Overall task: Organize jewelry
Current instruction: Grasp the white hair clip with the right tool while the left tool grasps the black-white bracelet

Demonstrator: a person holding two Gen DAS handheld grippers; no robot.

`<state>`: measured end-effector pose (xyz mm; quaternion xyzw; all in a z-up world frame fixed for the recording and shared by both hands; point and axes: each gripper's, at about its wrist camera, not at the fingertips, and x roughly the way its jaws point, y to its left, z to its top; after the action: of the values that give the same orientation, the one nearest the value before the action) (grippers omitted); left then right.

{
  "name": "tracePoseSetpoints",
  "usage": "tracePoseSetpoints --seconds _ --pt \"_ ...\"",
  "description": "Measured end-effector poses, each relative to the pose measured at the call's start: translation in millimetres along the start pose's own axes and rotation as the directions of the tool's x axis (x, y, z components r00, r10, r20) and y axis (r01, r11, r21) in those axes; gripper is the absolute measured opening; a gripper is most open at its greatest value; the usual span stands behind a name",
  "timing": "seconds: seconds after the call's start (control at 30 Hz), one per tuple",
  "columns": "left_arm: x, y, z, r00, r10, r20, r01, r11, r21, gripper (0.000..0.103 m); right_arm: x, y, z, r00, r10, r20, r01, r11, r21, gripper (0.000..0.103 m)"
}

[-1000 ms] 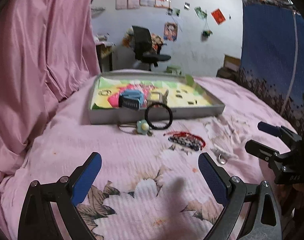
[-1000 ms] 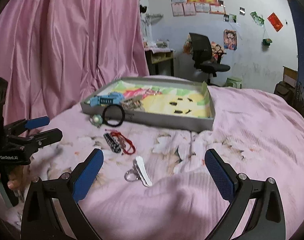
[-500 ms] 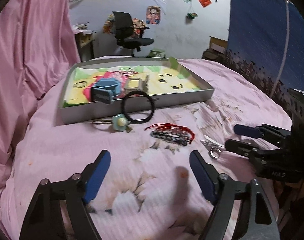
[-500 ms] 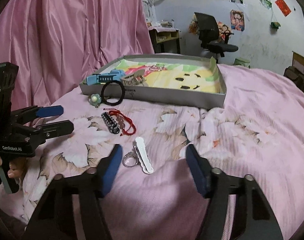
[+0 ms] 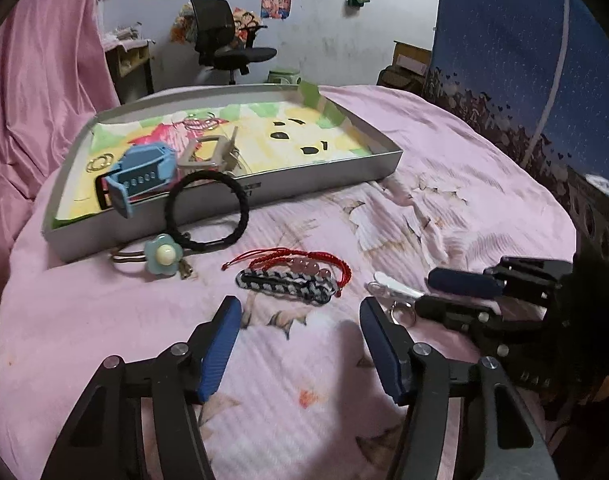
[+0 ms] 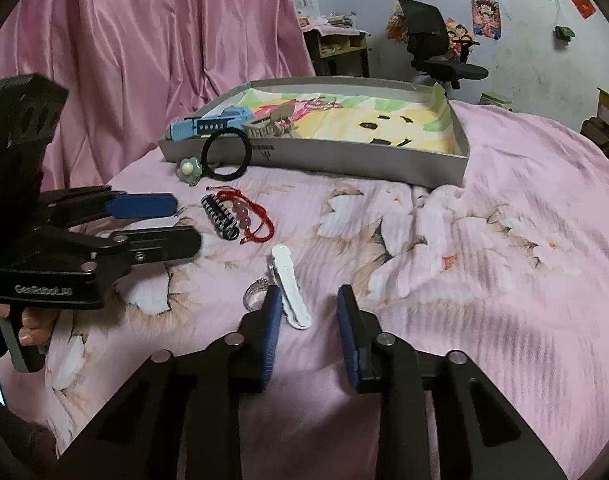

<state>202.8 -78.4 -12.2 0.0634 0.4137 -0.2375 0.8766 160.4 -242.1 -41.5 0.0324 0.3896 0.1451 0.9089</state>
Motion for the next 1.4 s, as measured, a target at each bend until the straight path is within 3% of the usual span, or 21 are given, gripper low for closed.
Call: tracePoseSetpoints --seconds 0.17,0.37,0.57,0.87,1.13,1.4 --pt "10 1 8 0.999 -0.024 -0.027 0.023 0.999 -0.045 0.059 5 -1 -1 1.000 0.010 -0.021 -0.010 1.000 0.000 0.023" --pt "22 -3 10 0.998 0.021 -0.058 -0.024 0.998 -0.056 0.055 12 -3 0 0.999 0.017 -0.035 -0.017 1.000 0.011 0.020" --pt "22 -1 7 0.997 0.057 -0.058 -0.061 0.996 -0.067 0.043 16 -7 0 0.999 0.021 -0.033 -0.020 0.999 0.034 0.017" --pt "17 12 1 0.996 0.079 -0.041 -0.084 0.987 -0.135 0.017 15 -8 -3 0.999 0.032 -0.029 -0.031 0.999 0.042 0.015" --pt "17 15 2 0.997 0.079 -0.022 -0.081 0.986 -0.146 0.017 14 -6 -5 0.998 0.050 -0.024 -0.049 0.998 0.034 0.004" --pt "2 11 -10 0.998 0.059 0.018 -0.056 0.986 -0.155 0.017 10 -6 -6 0.997 0.070 0.009 -0.071 0.997 0.033 0.004"
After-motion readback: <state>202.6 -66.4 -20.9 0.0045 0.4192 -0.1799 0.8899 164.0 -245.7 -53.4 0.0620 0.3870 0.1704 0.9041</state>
